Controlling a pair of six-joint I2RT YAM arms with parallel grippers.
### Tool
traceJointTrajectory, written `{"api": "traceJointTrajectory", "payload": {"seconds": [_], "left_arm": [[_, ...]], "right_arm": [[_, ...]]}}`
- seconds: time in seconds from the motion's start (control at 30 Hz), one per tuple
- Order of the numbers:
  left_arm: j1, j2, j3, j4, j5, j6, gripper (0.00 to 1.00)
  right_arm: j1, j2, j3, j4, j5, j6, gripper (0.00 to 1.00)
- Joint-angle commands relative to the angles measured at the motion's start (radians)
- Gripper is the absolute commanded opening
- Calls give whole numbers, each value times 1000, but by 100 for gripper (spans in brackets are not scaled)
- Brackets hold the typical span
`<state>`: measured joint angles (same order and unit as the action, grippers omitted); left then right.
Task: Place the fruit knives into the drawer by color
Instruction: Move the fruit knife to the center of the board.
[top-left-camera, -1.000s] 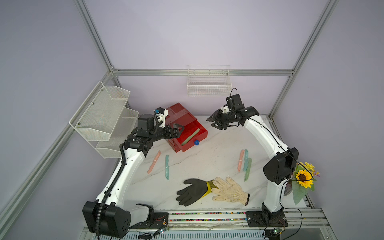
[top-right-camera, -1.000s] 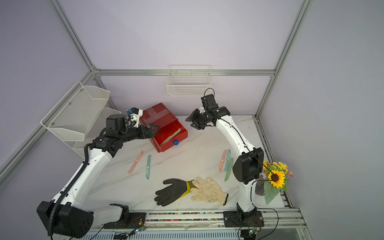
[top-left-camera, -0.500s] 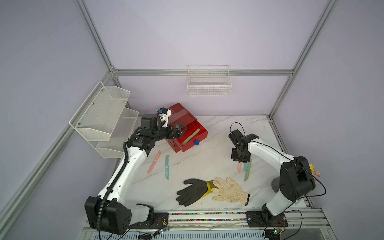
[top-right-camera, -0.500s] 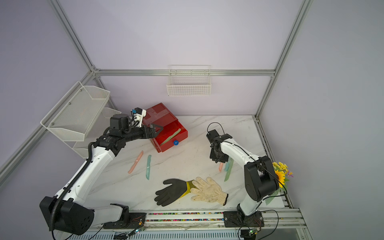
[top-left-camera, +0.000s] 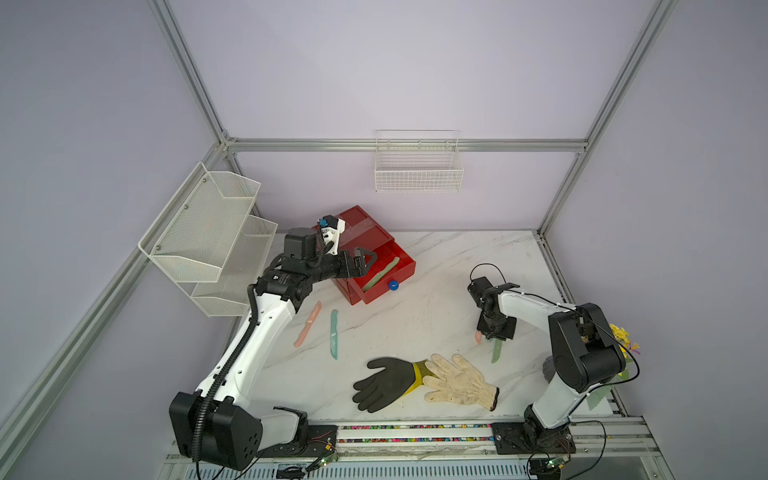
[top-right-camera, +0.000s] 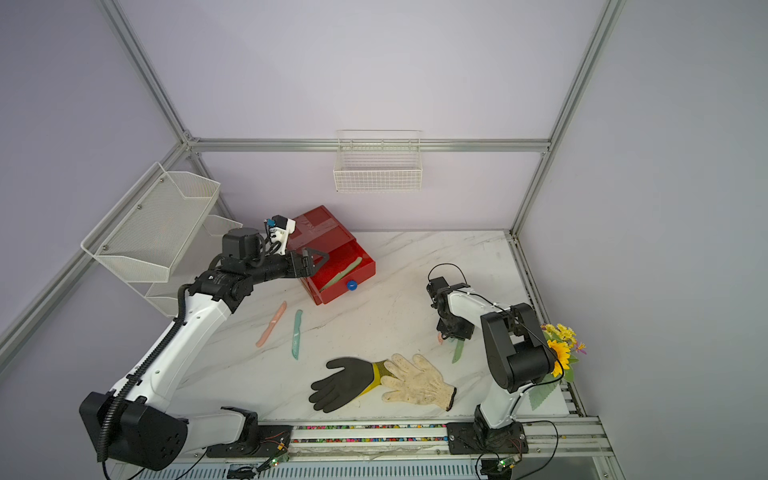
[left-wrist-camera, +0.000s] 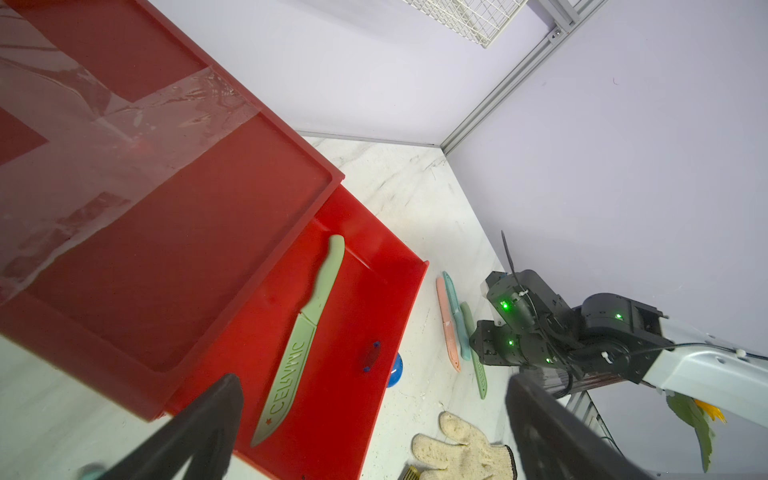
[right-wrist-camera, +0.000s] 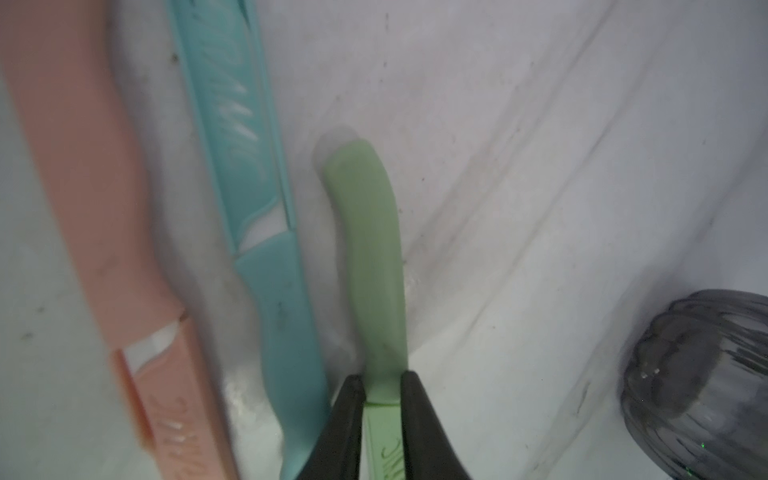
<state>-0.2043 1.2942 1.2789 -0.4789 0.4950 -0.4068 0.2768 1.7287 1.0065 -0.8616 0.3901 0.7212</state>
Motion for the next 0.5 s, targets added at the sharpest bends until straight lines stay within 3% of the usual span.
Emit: {"api": "traceJointTrajectory", "payload": {"seconds": [0.0,0.23,0.47], "left_arm": [[-4,-7,10,37,16,-3,100],[-5,-8,5,33,16,0,100],[-4,-2,-1,38,16,2,100]], "right_arm": [[-26,29,19,47,18,3,22],[-87,63,10,86,-52,-17,31],[-104,72,-26,145,-178,-28,28]]}}
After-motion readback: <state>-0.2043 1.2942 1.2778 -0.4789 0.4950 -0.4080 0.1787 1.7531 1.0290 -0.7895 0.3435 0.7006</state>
